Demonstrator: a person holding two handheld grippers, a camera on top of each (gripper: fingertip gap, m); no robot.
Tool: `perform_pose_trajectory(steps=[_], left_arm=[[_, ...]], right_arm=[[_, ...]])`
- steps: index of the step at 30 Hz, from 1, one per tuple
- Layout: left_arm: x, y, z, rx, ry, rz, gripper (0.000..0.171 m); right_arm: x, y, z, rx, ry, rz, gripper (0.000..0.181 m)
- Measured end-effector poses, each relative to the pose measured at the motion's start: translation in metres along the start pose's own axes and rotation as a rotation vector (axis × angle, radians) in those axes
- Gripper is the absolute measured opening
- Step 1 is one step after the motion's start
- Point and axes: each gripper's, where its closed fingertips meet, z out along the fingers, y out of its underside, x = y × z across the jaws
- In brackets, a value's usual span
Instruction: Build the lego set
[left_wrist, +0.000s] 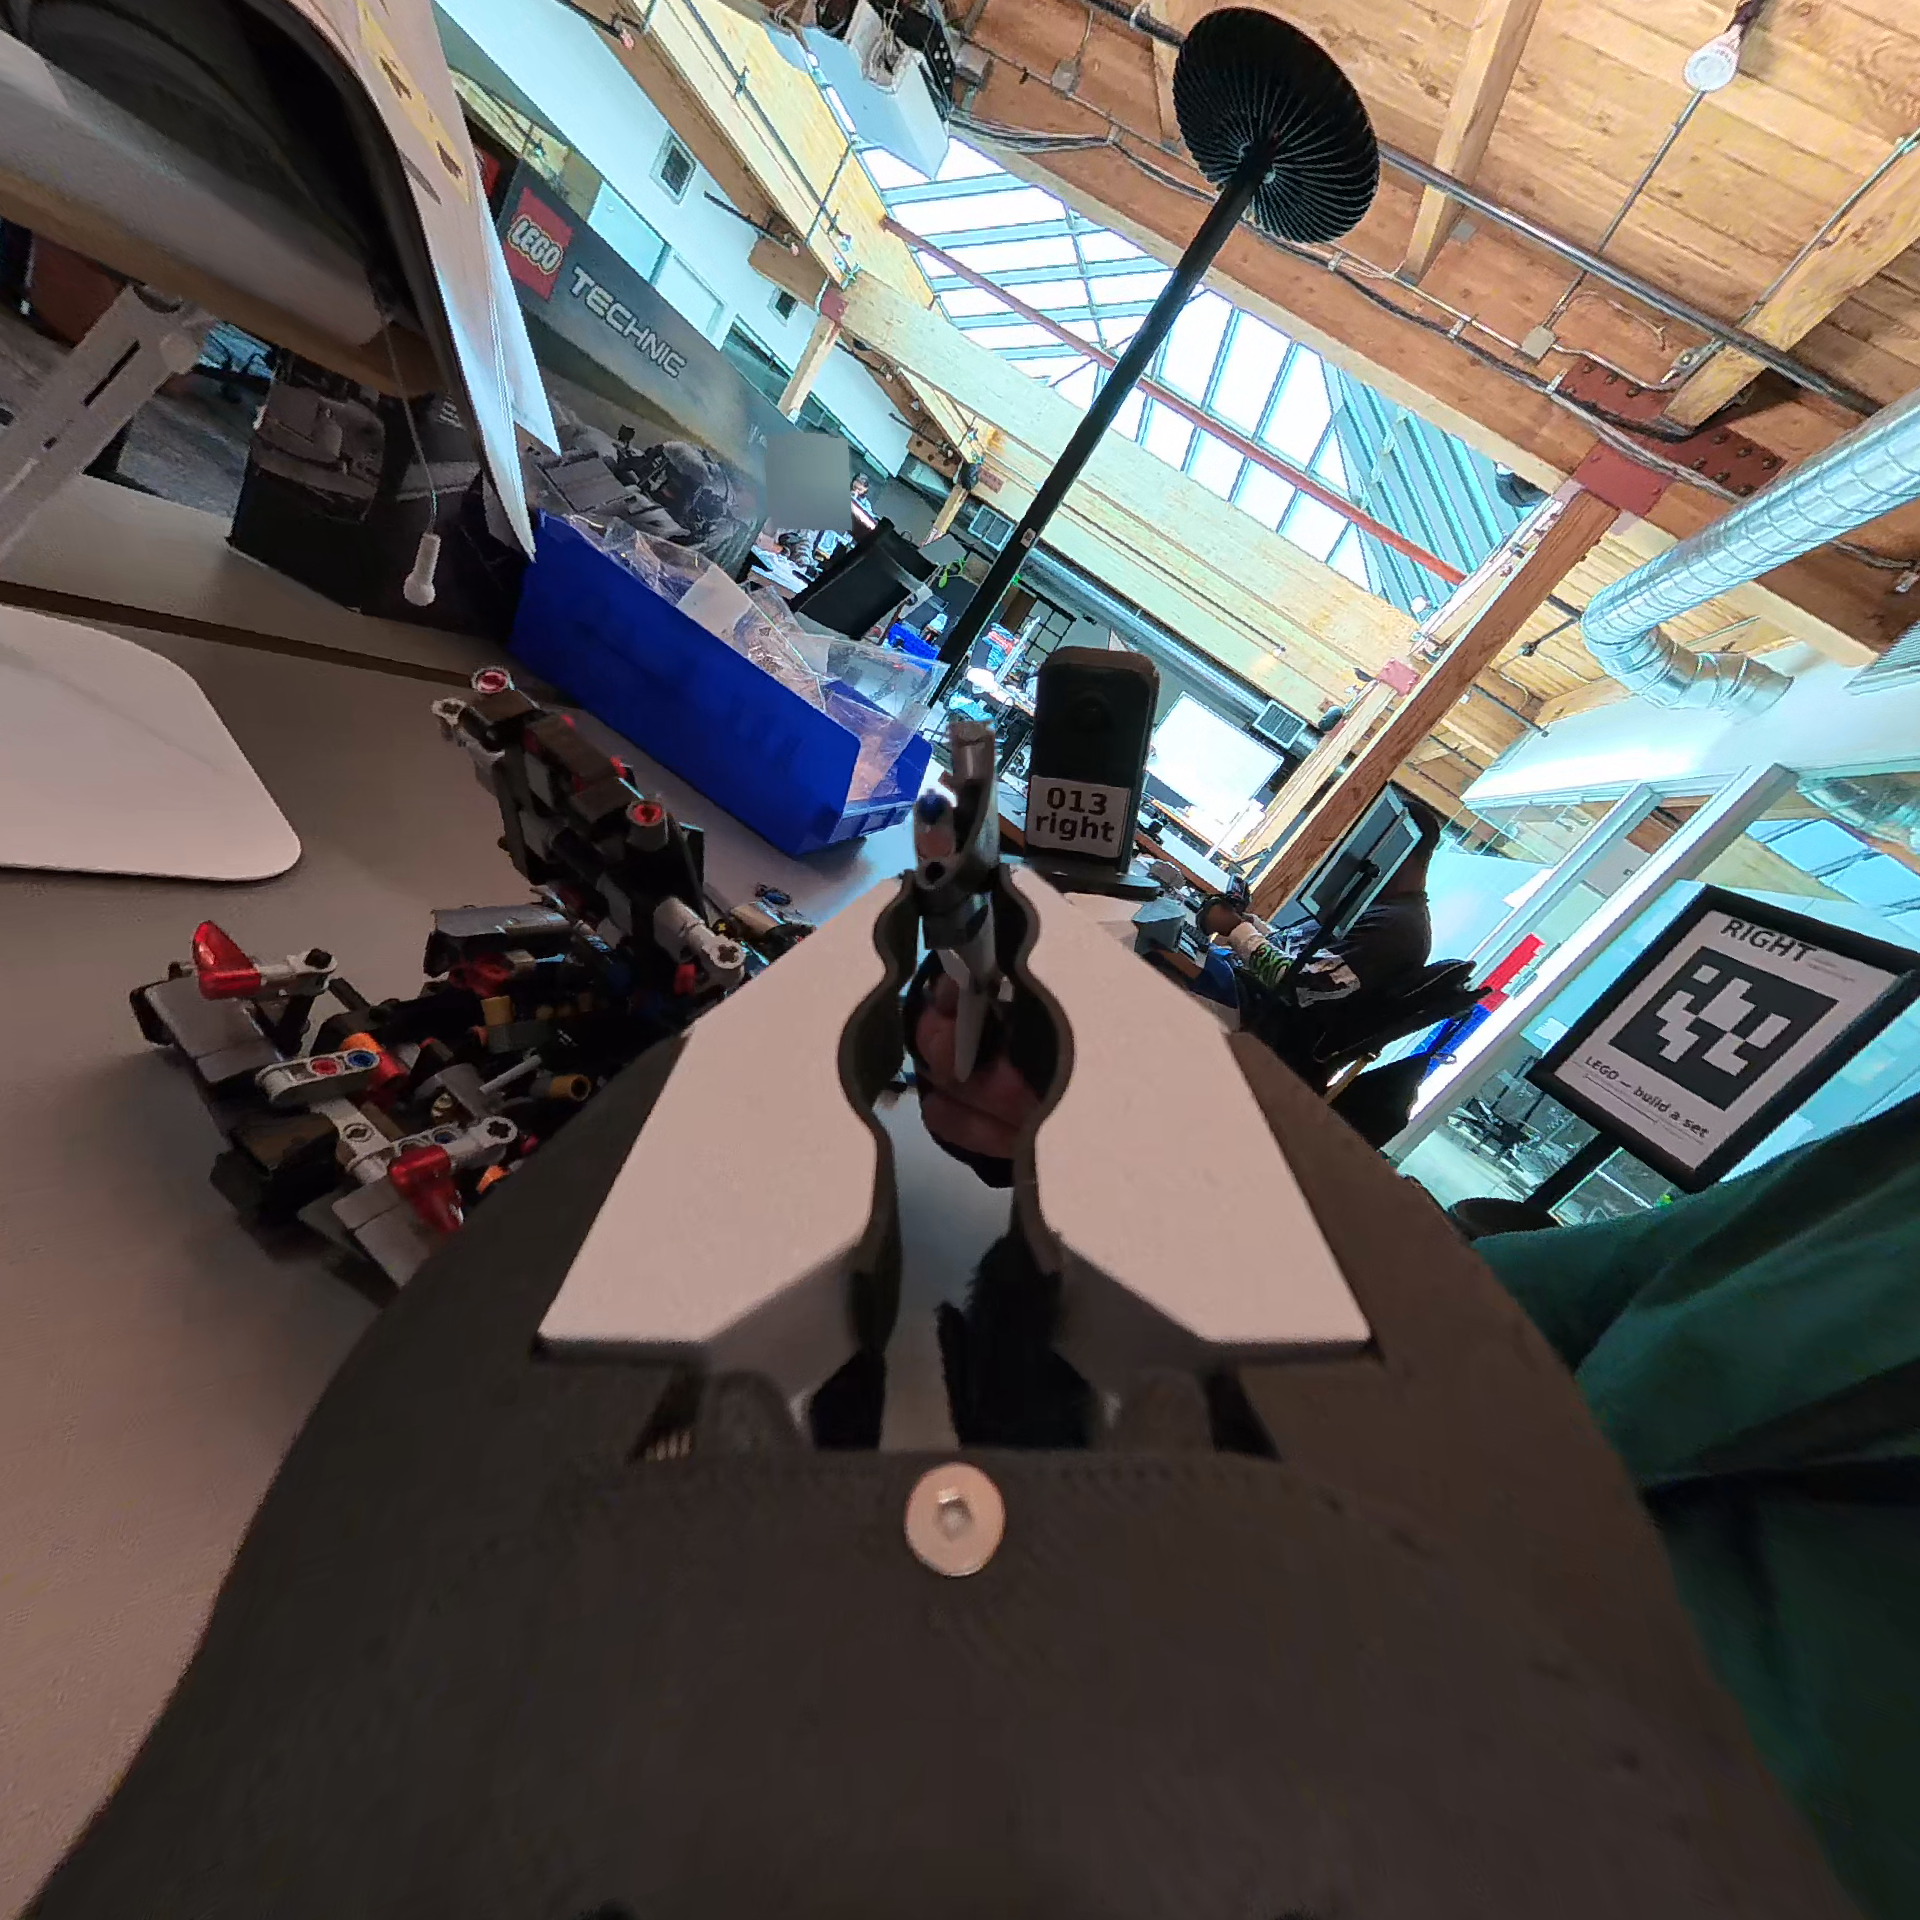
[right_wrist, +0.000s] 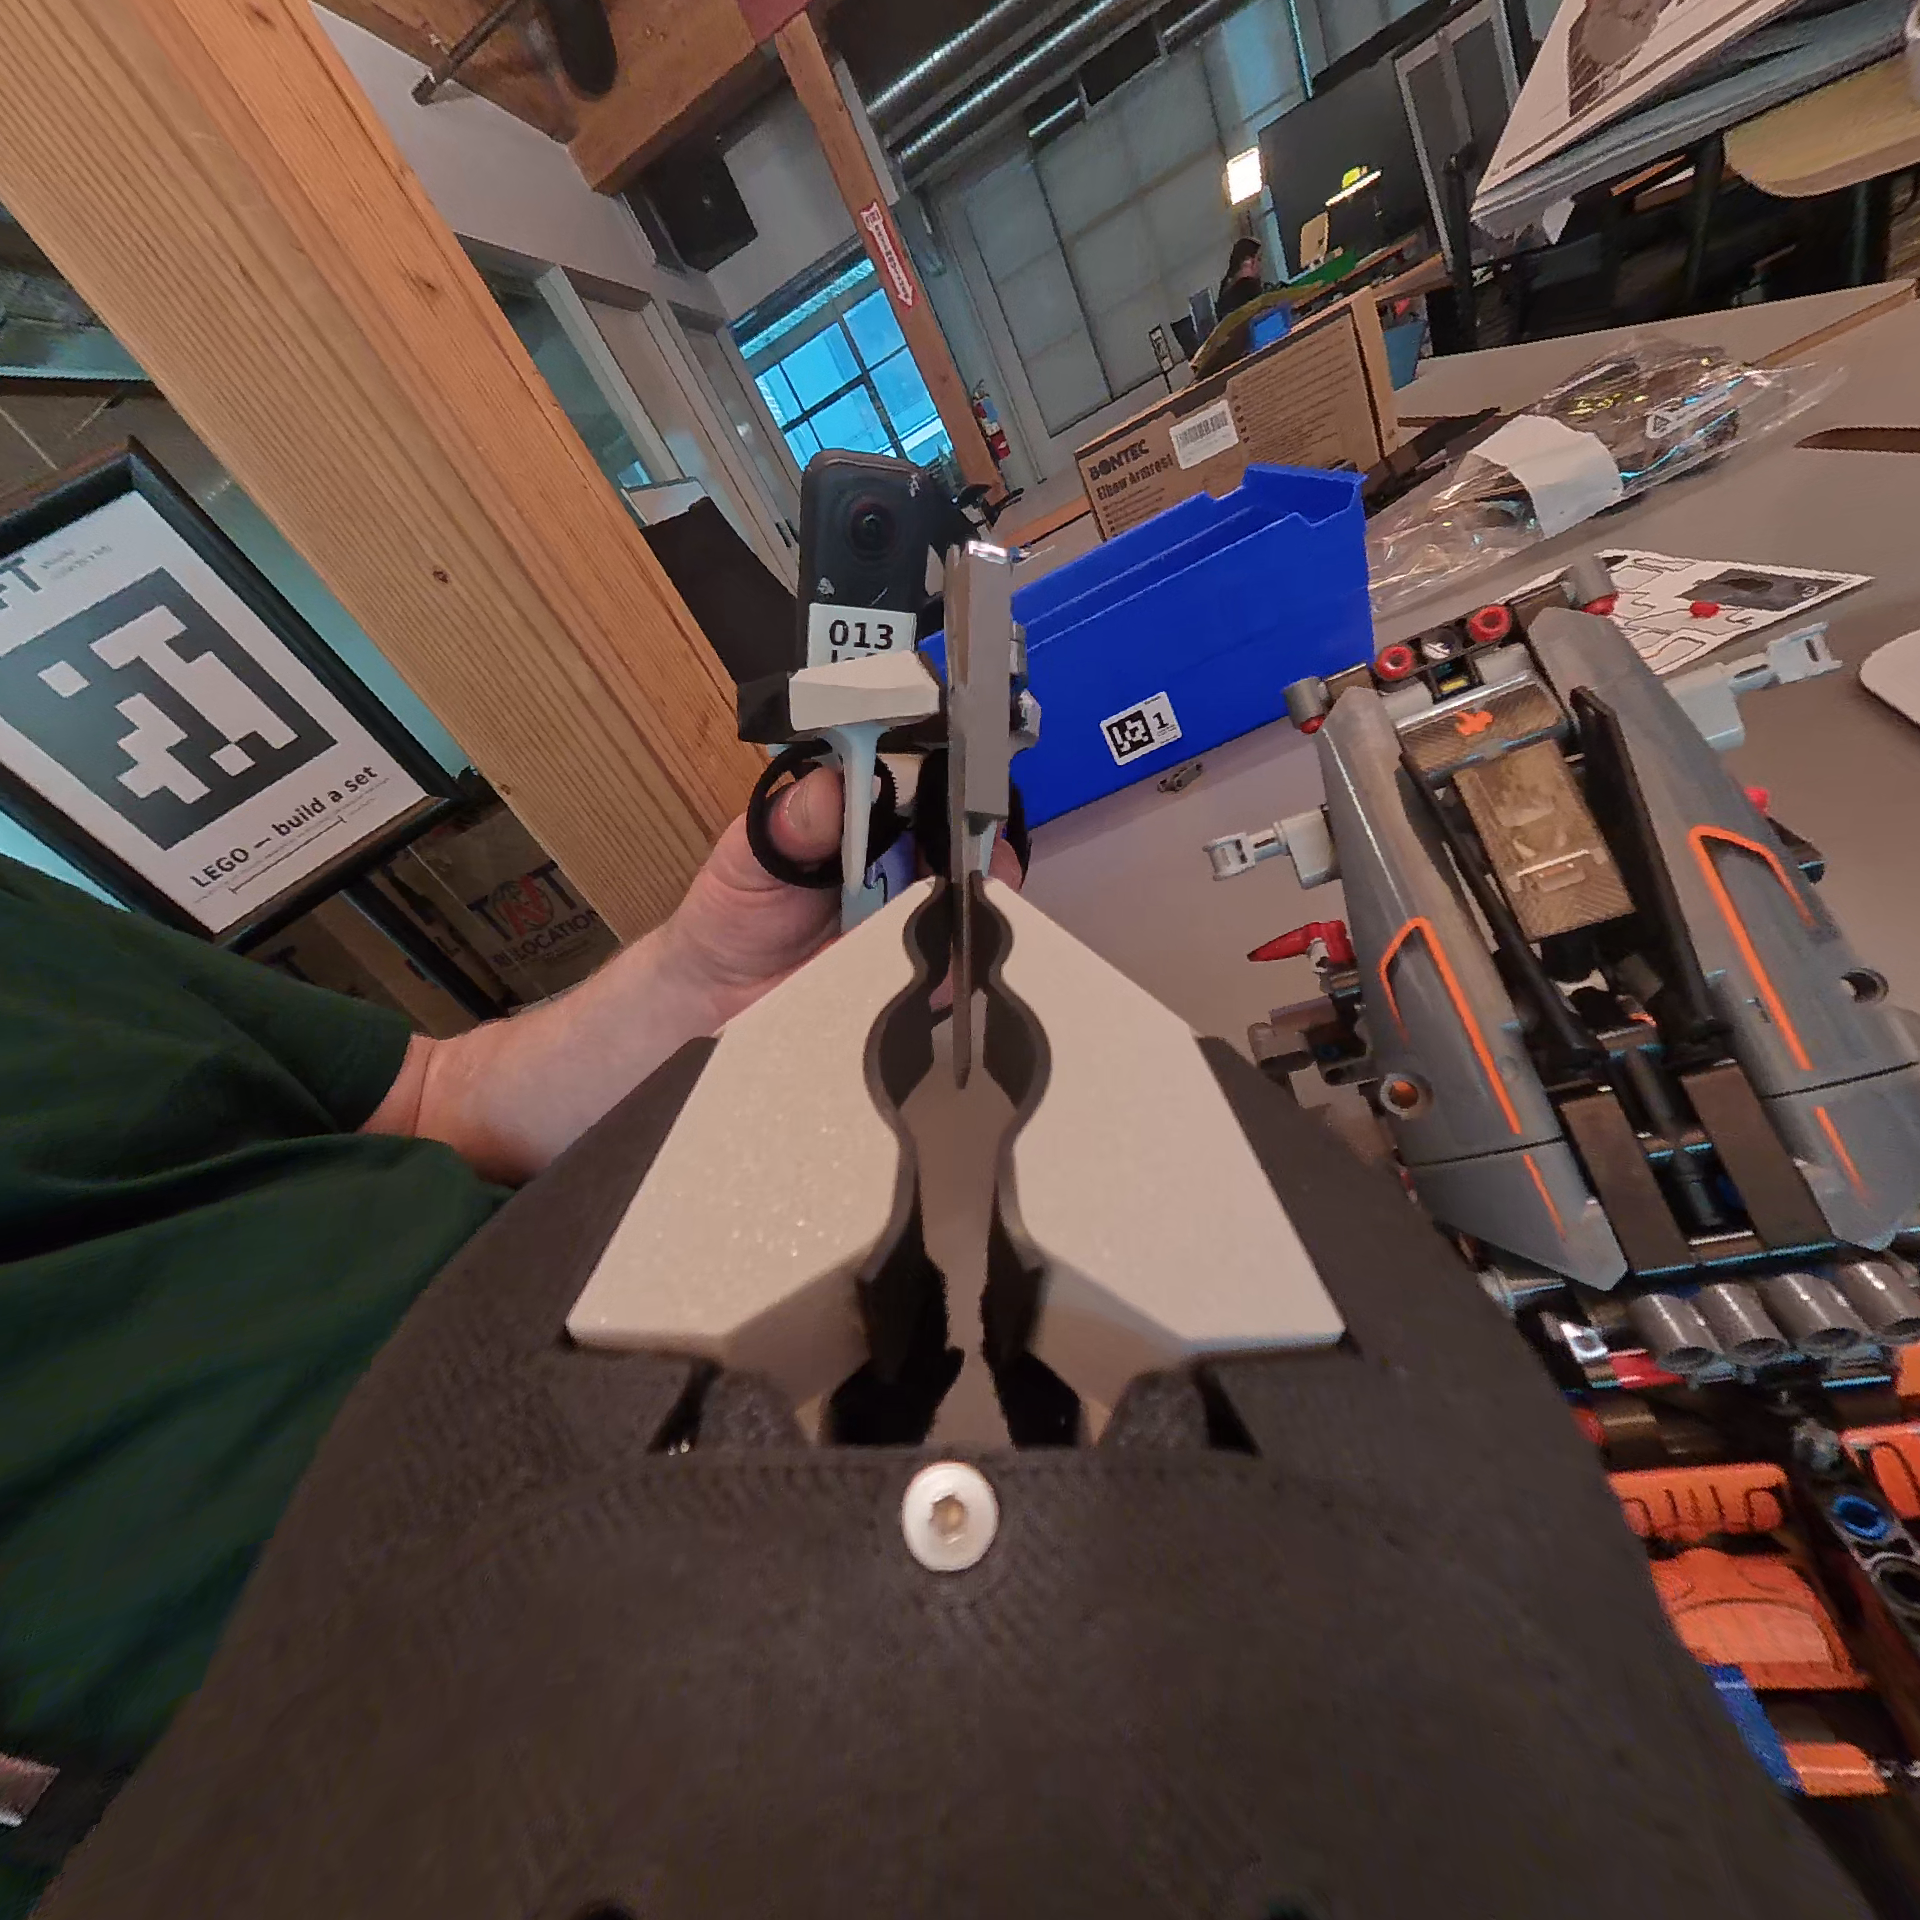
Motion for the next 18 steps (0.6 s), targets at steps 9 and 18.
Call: perform_pose_trajectory(steps=[9,18], left_arm=[[-0.004,-0.008,-0.003,-0.038,-0.061,0.007,0.011],[-0.002,-0.002,0.002,-0.088,-0.054,0.003,0.011]], right_arm=[[0.006,-0.015,-0.010,0.086,0.043,0.003,0.011],[0.004,-0.011,-0.006,0.046,0.063,-0.053,0.013]])
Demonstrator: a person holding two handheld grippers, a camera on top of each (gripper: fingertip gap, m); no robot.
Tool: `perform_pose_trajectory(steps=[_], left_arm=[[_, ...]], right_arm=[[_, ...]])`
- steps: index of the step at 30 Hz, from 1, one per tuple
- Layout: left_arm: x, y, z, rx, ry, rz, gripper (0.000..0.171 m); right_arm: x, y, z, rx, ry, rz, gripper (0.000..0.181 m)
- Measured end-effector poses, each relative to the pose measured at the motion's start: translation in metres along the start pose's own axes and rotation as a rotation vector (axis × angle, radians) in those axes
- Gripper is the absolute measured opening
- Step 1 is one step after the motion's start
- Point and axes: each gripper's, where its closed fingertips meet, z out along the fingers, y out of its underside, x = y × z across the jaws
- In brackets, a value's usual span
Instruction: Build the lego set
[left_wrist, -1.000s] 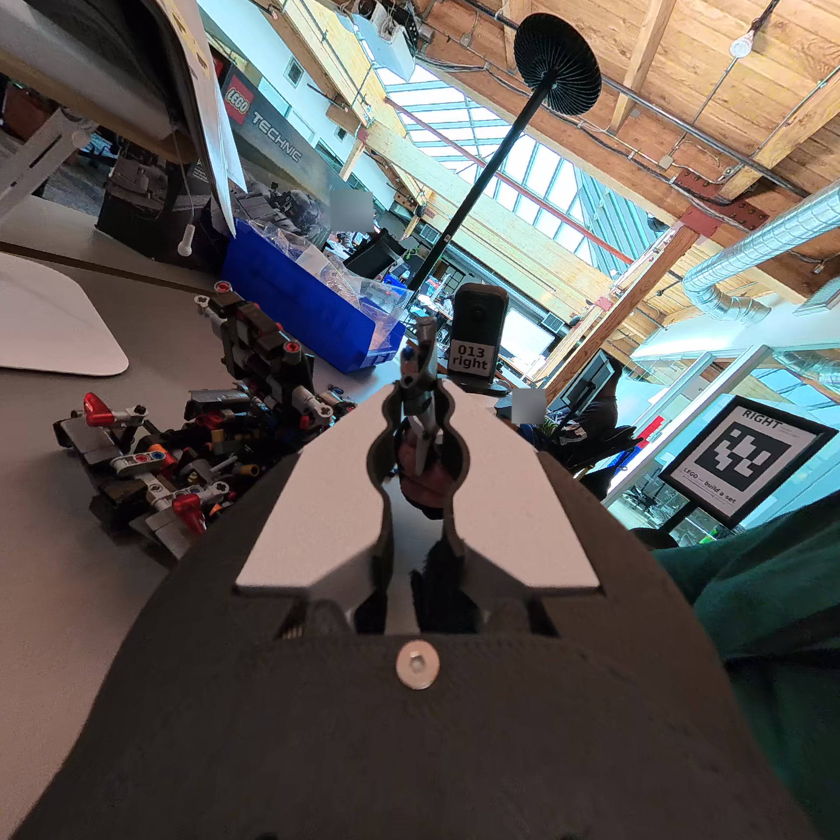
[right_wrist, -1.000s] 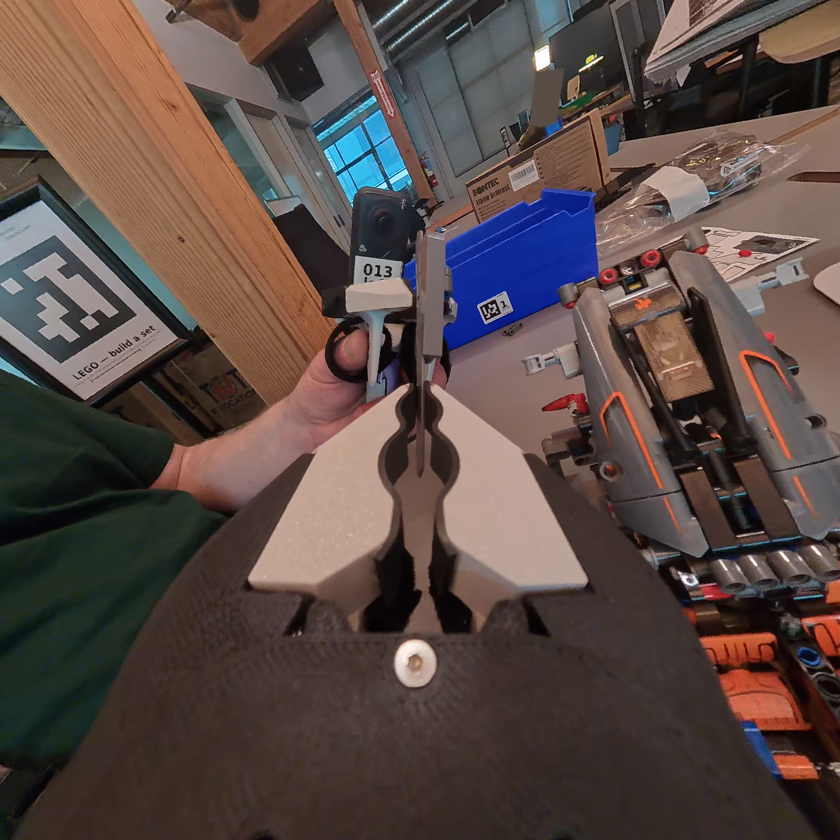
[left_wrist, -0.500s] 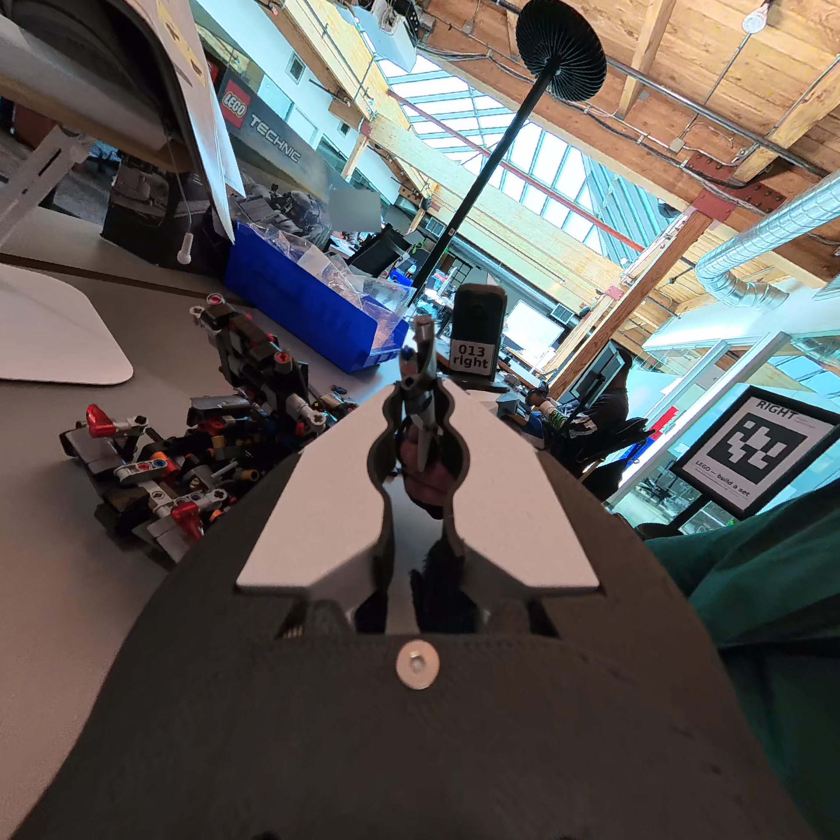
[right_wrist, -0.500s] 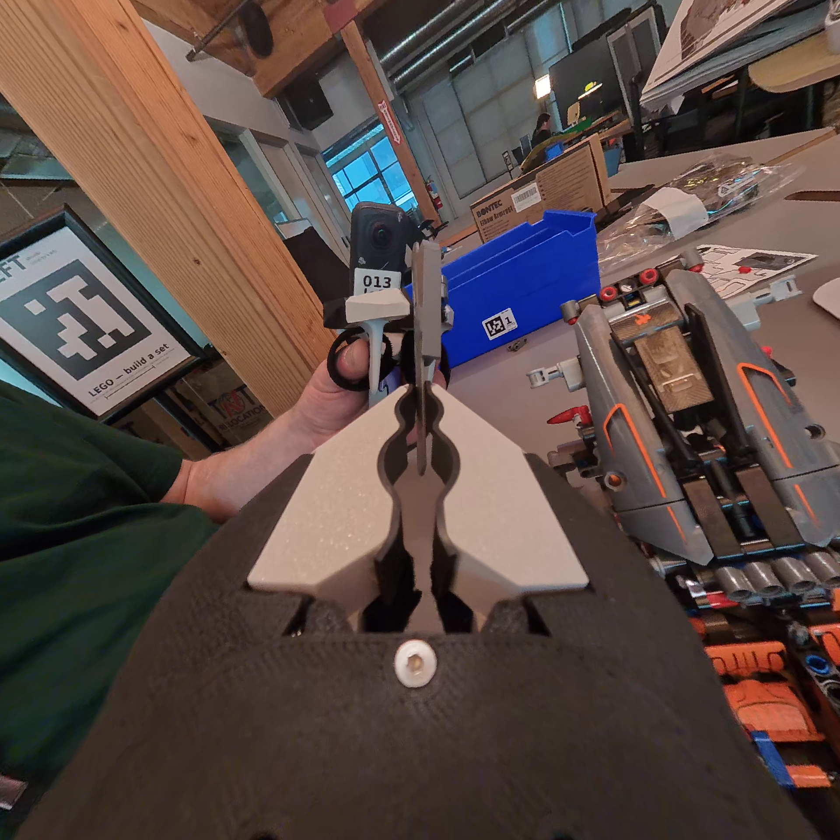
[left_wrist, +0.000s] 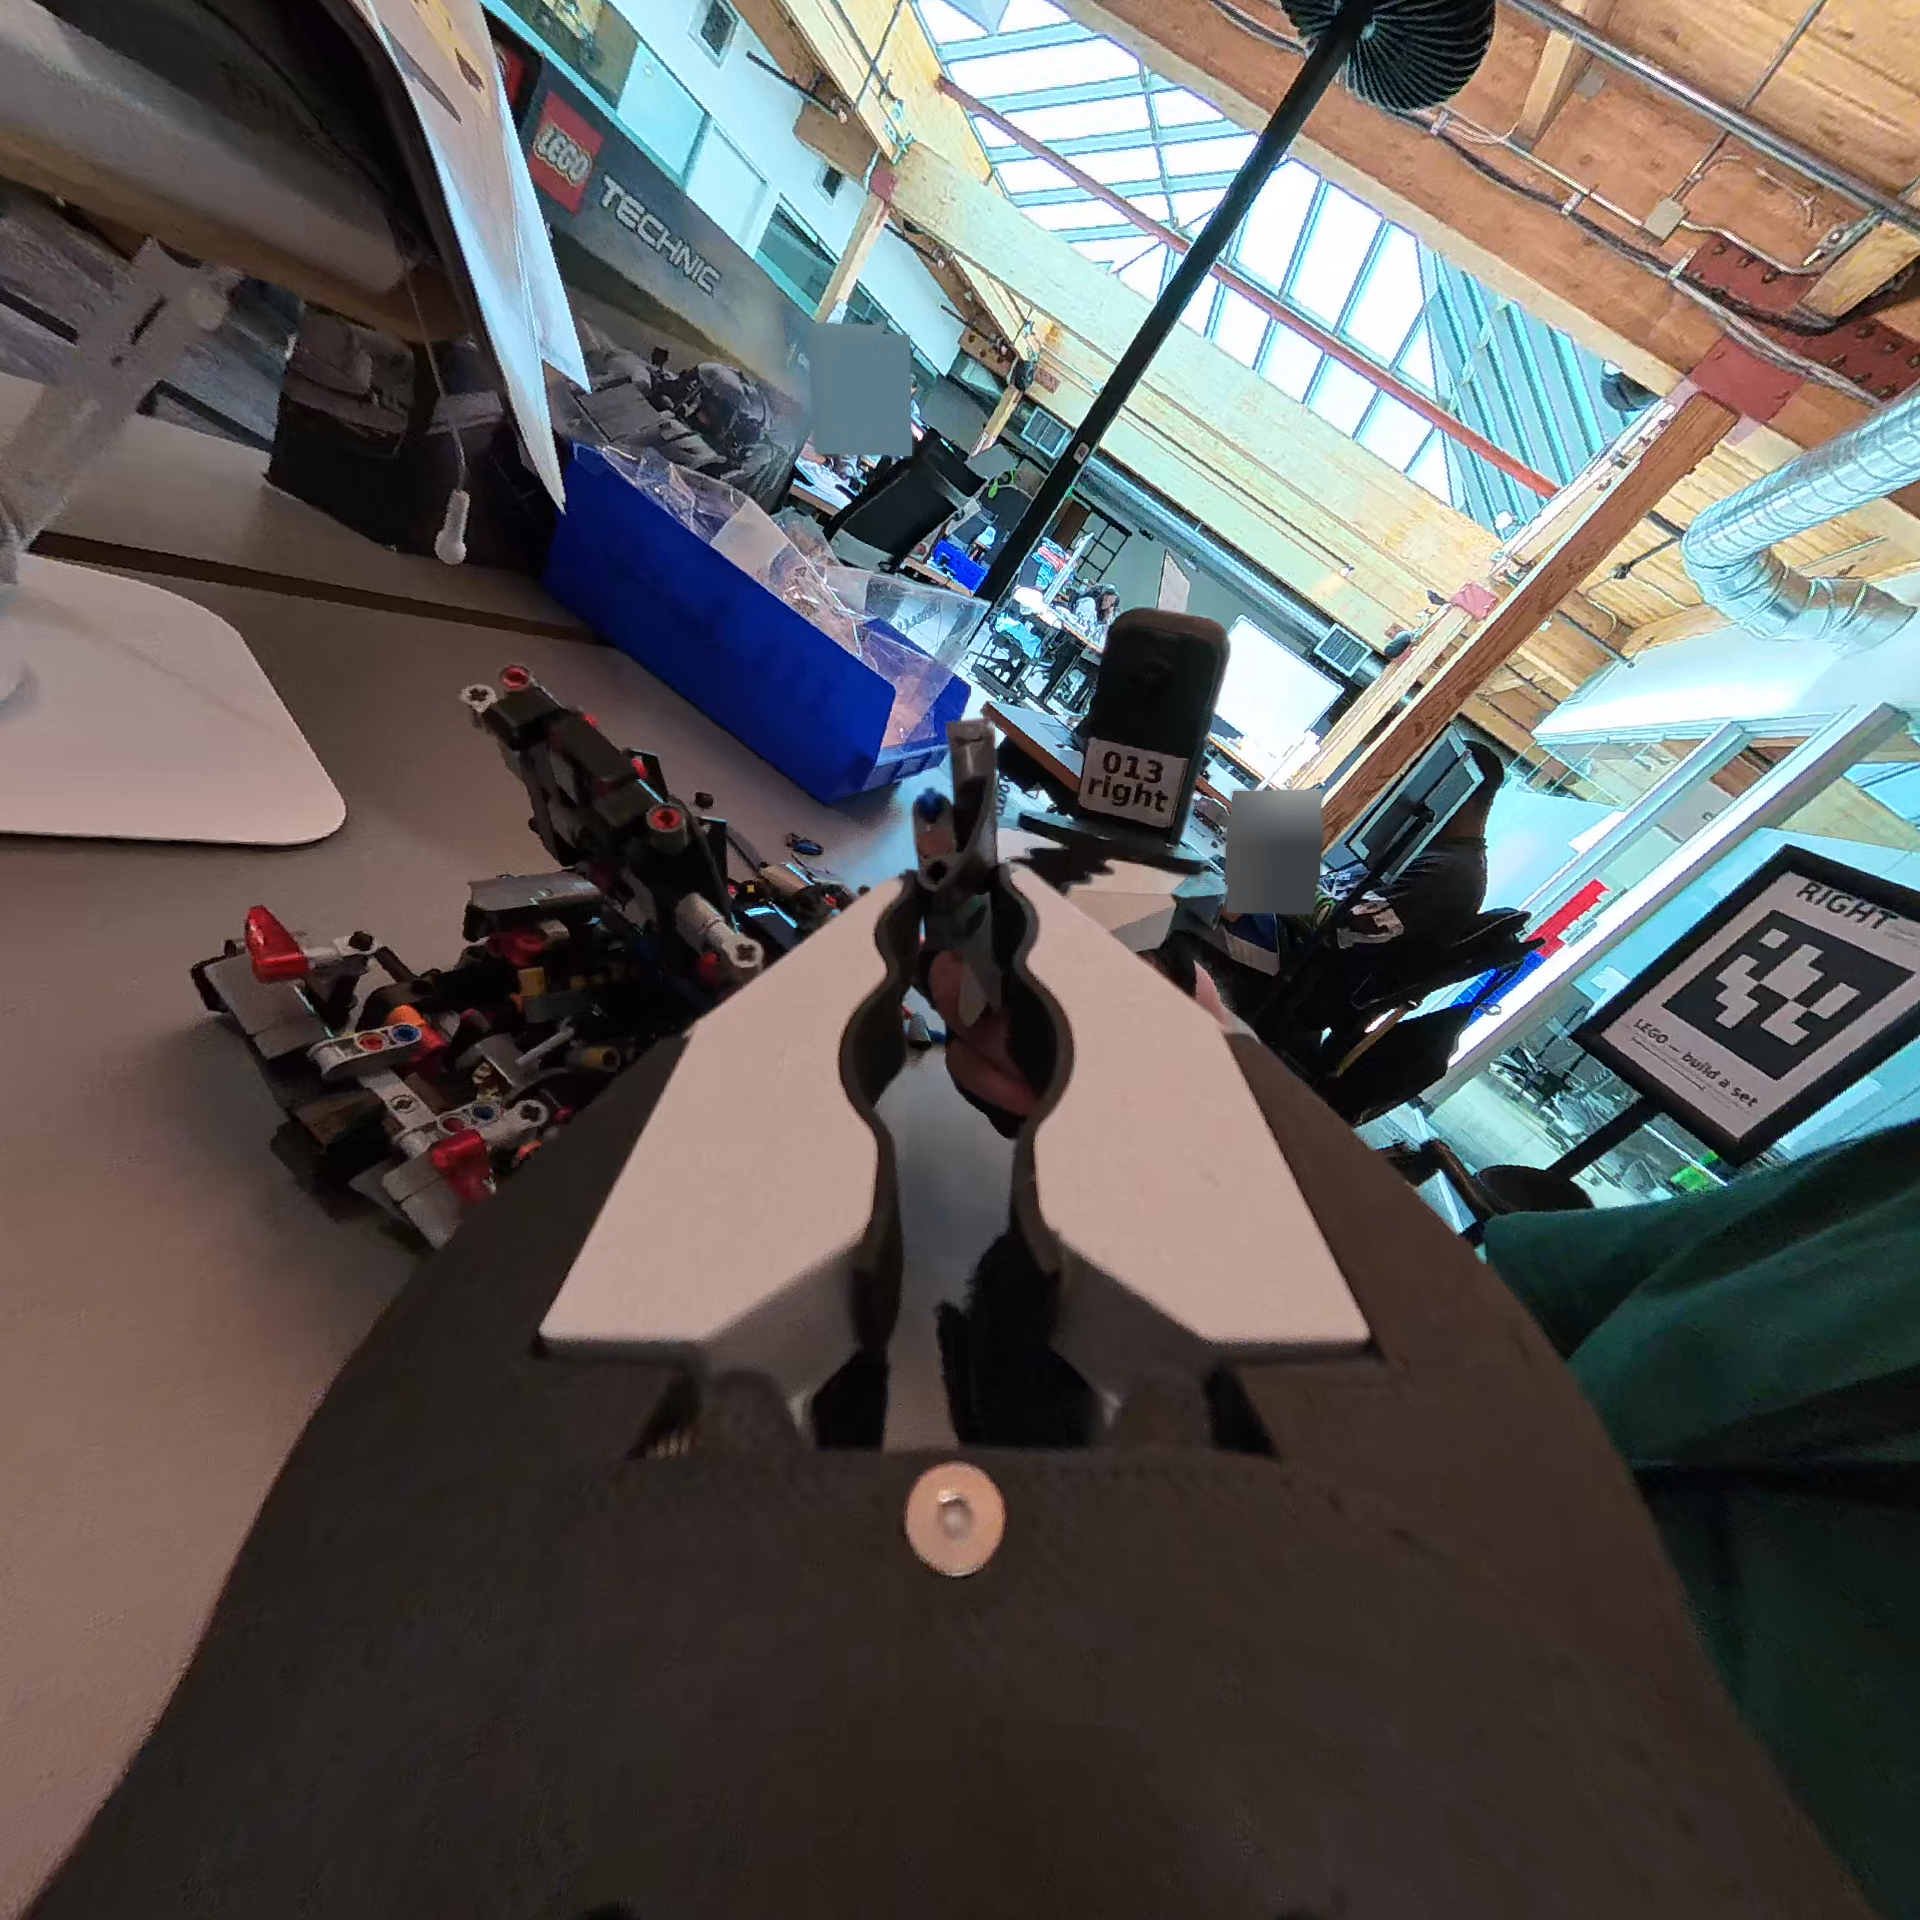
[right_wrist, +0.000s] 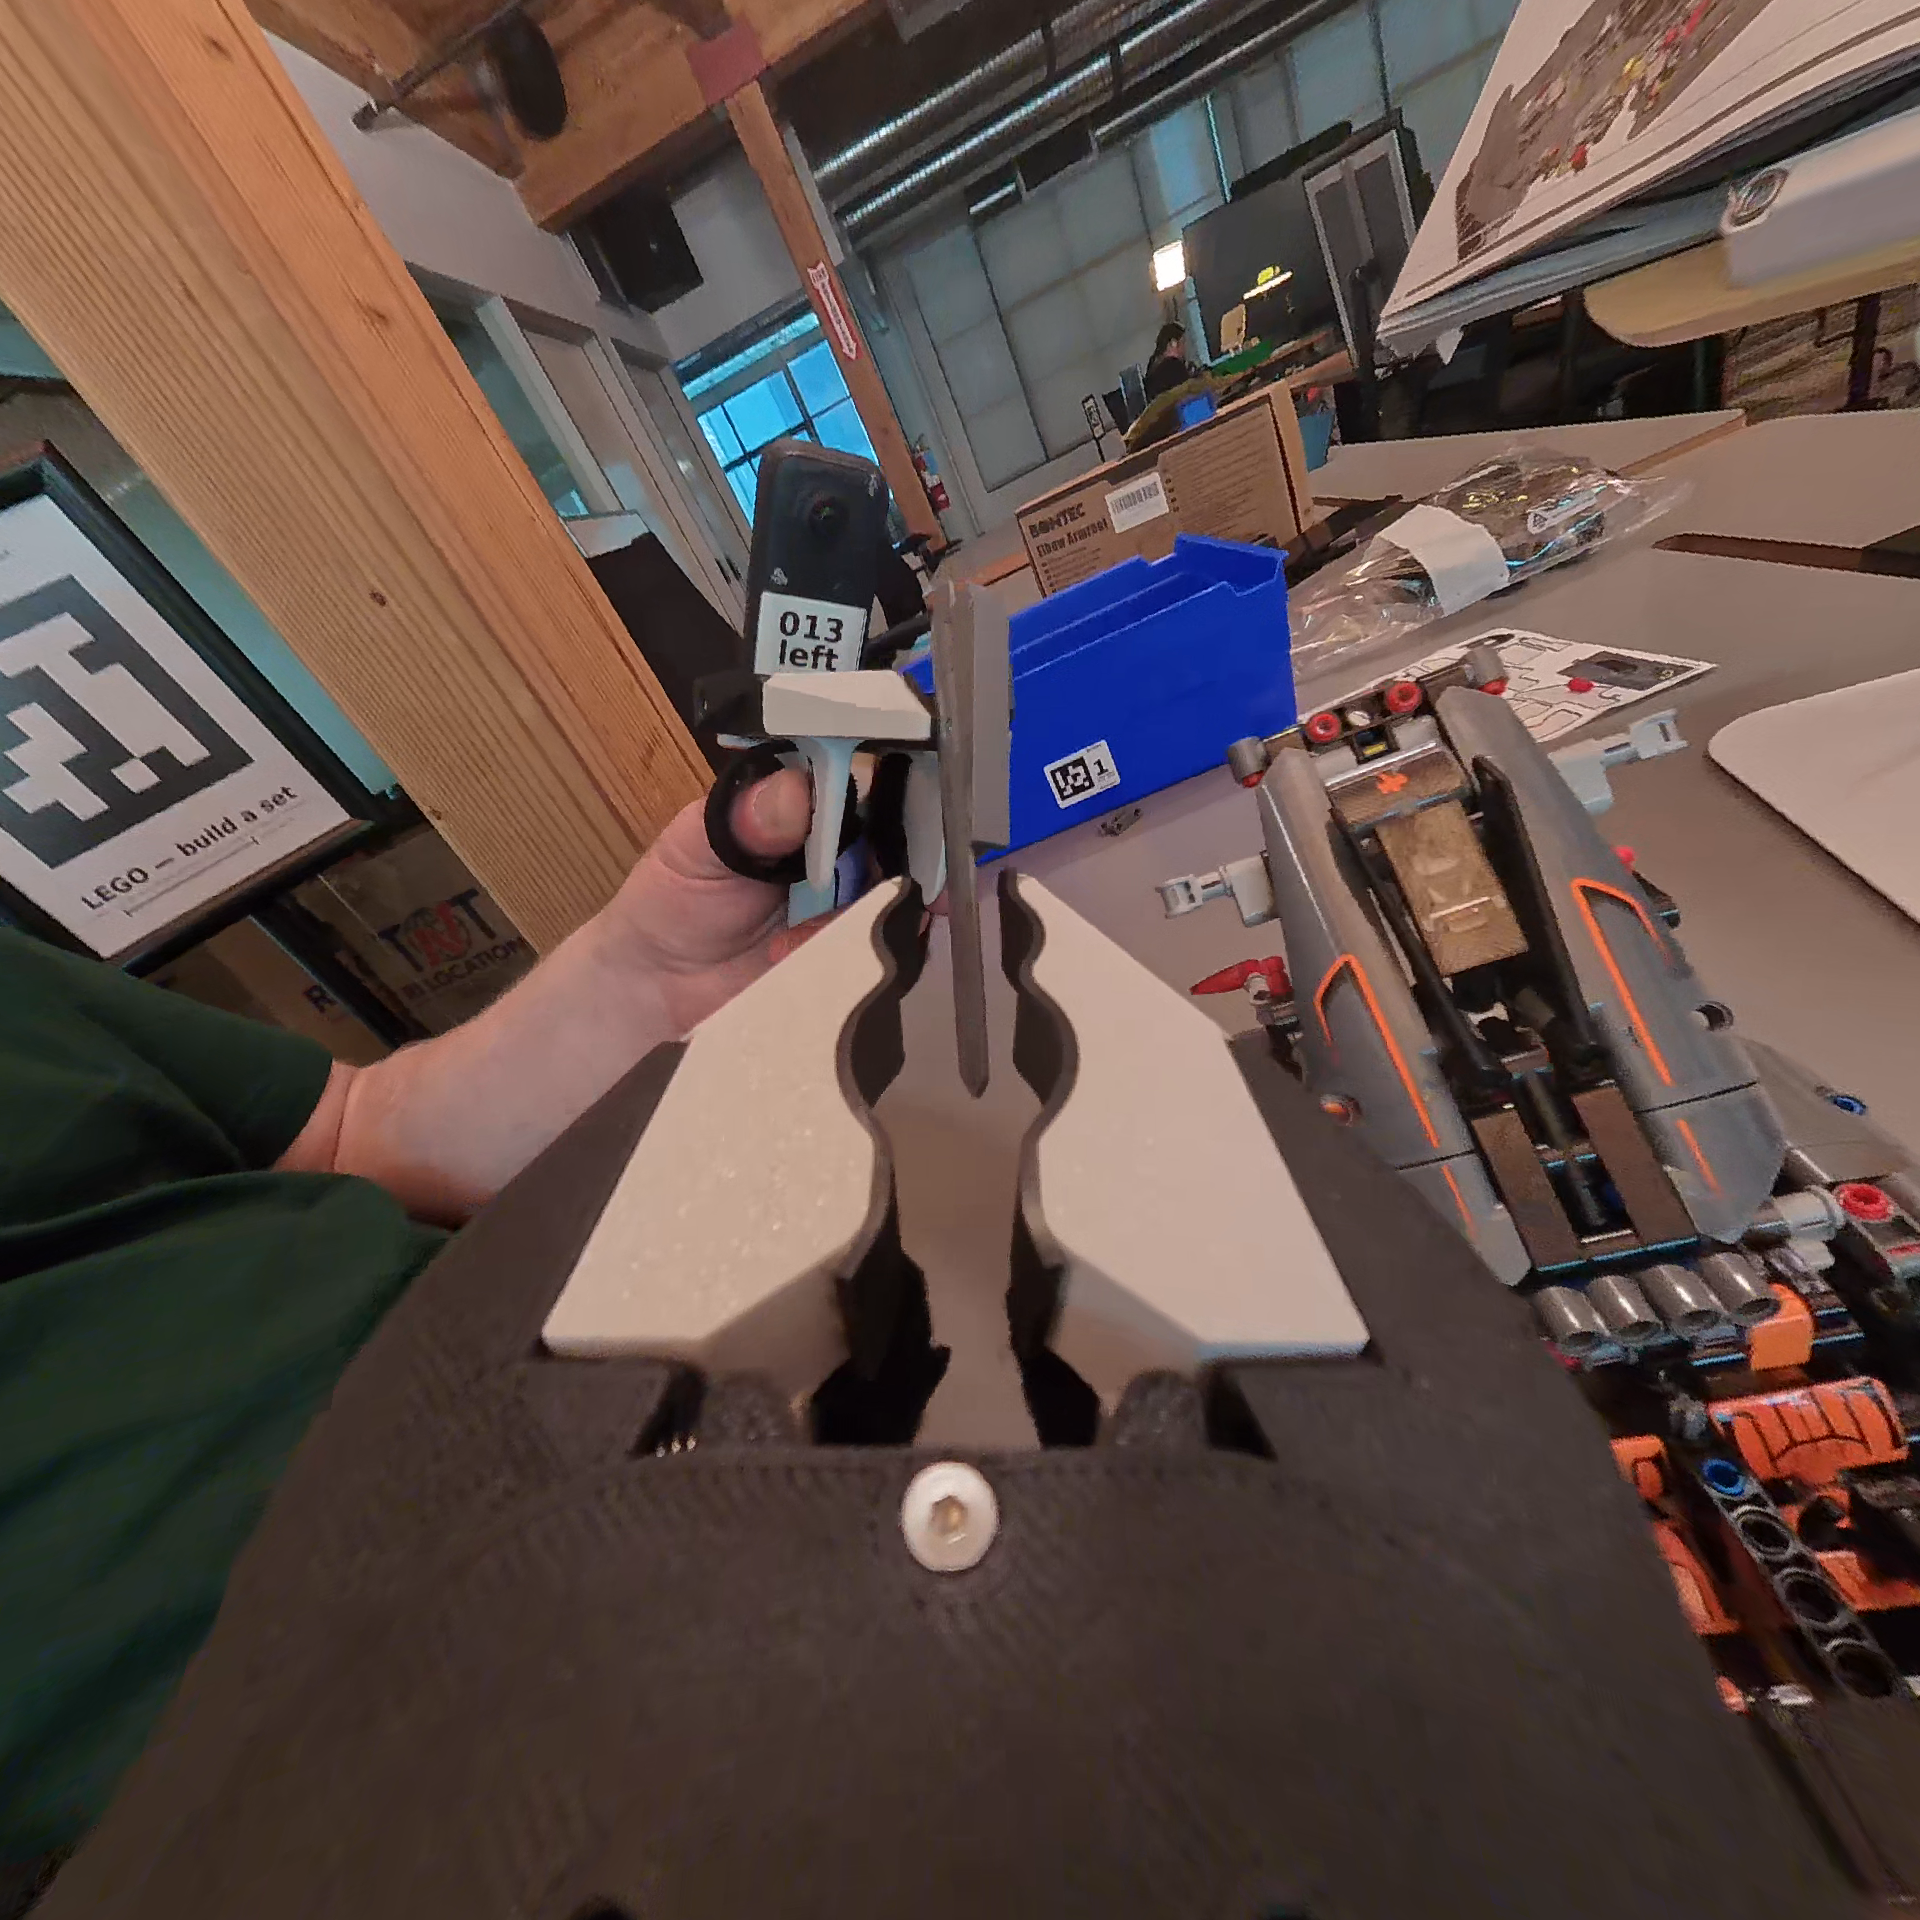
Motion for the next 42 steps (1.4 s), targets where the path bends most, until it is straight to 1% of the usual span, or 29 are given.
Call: perform_pose_trajectory(steps=[3,11,25,32,42], left_arm=[[0.003,0.005,0.005,-0.021,0.009,0.008,0.011],[0.007,0.002,0.007,-0.037,0.011,0.032,0.012],[0.014,-0.005,0.014,-0.078,0.036,0.049,0.012],[0.015,-0.005,0.020,-0.134,0.027,0.094,0.012],[0.016,-0.003,0.029,-0.169,0.047,0.090,0.013]], right_arm=[[-0.001,0.006,0.002,-0.032,0.002,-0.012,0.004],[-0.006,0.007,0.002,-0.043,-0.039,0.006,0.002],[-0.018,0.009,0.009,-0.022,-0.132,0.069,0.001],[-0.020,0.011,0.012,-0.027,-0.142,0.075,0.000],[-0.023,0.011,0.014,-0.025,-0.165,0.092,0.000]])
